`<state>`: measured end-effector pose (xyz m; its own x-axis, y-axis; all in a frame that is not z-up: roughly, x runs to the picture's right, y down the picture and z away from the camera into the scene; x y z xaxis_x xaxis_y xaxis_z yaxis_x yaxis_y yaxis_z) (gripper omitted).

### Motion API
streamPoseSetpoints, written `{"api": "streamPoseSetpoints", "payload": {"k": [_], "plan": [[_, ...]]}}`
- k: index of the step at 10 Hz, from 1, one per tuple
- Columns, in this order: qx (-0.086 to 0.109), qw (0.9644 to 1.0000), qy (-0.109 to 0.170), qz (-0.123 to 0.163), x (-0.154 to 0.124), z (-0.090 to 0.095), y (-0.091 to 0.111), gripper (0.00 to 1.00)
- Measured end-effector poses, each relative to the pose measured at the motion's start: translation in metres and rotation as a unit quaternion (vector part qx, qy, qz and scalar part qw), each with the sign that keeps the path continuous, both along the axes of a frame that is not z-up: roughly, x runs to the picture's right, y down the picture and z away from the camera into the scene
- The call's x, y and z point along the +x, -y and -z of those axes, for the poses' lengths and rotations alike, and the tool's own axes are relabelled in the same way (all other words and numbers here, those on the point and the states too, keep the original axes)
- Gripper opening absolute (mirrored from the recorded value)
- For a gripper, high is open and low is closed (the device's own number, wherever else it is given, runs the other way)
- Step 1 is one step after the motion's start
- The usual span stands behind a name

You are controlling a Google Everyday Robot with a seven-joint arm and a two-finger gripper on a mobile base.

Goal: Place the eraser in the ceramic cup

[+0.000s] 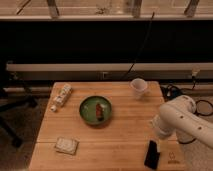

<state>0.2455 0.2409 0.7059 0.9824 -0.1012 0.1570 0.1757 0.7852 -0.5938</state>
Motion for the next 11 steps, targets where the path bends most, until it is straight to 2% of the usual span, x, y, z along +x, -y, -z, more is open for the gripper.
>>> {"api": "streamPoseSetpoints", "payload": {"k": [5,7,11], "plan": [[-0.013,0.9994,0.021,0.024,-0.001,-0.004,-0.011,0.8],[-0.021,0.9983,0.035,0.041,0.0,-0.006,-0.015,0.8],[-0.027,0.9976,0.043,0.048,-0.001,-0.009,-0.023,0.8]]}}
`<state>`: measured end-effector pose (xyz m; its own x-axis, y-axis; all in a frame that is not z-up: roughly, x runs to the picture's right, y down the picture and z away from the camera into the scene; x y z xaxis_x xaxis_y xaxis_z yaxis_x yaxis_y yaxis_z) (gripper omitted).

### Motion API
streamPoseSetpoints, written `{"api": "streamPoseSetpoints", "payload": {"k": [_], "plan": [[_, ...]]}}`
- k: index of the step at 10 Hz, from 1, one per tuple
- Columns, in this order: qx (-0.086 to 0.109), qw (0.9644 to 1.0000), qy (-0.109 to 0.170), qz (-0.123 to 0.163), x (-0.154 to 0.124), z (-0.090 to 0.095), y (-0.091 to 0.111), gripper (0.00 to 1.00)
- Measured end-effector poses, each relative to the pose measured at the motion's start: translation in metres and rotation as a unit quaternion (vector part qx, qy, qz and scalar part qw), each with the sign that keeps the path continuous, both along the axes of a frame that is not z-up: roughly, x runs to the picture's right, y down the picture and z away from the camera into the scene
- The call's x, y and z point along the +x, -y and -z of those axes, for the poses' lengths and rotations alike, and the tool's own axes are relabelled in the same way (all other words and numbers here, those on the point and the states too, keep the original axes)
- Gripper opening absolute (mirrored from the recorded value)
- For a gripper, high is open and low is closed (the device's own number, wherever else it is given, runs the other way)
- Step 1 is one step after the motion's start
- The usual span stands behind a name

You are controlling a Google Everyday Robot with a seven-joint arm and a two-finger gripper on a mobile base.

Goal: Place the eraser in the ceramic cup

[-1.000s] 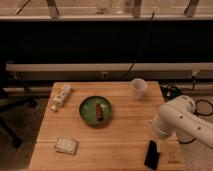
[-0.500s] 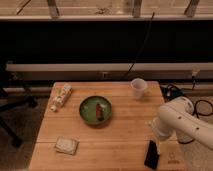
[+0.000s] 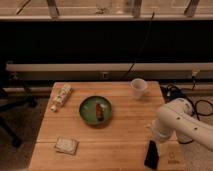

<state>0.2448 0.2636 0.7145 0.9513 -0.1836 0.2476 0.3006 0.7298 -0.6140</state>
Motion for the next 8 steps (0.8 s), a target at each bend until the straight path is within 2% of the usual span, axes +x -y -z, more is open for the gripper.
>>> {"api": "streamPoseSetpoints", "payload": {"k": [4,6,8], "plan": [[0.034,0.9981,0.049,0.017,0.008,-0.002,-0.009,0.8],[0.048,0.9955,0.077,0.028,0.007,-0.004,-0.015,0.8],[0.055,0.991,0.109,0.055,0.007,-0.007,-0.028,0.8]]}}
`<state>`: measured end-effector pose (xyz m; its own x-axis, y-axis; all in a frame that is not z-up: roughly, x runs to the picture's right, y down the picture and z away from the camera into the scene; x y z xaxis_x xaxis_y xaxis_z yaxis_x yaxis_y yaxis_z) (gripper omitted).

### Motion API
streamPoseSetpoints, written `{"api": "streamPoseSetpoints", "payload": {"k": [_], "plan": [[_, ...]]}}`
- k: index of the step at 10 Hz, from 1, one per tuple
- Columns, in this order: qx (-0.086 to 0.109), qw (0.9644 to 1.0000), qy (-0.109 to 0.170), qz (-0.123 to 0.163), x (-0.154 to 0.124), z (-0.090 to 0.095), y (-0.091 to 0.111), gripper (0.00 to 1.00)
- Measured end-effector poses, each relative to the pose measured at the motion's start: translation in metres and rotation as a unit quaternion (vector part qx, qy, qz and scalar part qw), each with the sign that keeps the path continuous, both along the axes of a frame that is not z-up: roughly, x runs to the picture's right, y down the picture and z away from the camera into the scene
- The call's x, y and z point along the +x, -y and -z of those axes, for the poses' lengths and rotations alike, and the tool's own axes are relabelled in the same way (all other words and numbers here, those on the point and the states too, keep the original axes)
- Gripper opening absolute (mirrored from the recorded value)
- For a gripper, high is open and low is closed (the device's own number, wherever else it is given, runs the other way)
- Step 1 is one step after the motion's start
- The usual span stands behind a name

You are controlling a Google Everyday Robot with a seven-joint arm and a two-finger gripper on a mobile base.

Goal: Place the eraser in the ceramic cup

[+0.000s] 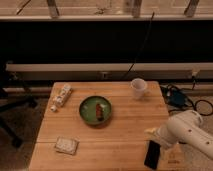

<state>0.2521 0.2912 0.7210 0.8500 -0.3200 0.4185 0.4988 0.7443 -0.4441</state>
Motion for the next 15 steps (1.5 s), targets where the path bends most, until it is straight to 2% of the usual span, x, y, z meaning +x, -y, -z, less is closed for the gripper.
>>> {"api": "streamPoseSetpoints", "payload": {"k": [4,7,11,12,15], "plan": [[-0.007,0.9997,0.006,0.023,-0.002,-0.005,-0.009,0.8],[-0.022,0.9989,0.008,0.041,-0.002,-0.011,-0.019,0.8],[-0.038,0.9979,0.01,0.051,0.002,-0.017,-0.03,0.8],[-0.043,0.9976,0.012,0.053,0.004,-0.019,-0.034,0.78],[-0.049,0.9969,0.018,0.058,0.007,-0.02,-0.04,0.49]]}}
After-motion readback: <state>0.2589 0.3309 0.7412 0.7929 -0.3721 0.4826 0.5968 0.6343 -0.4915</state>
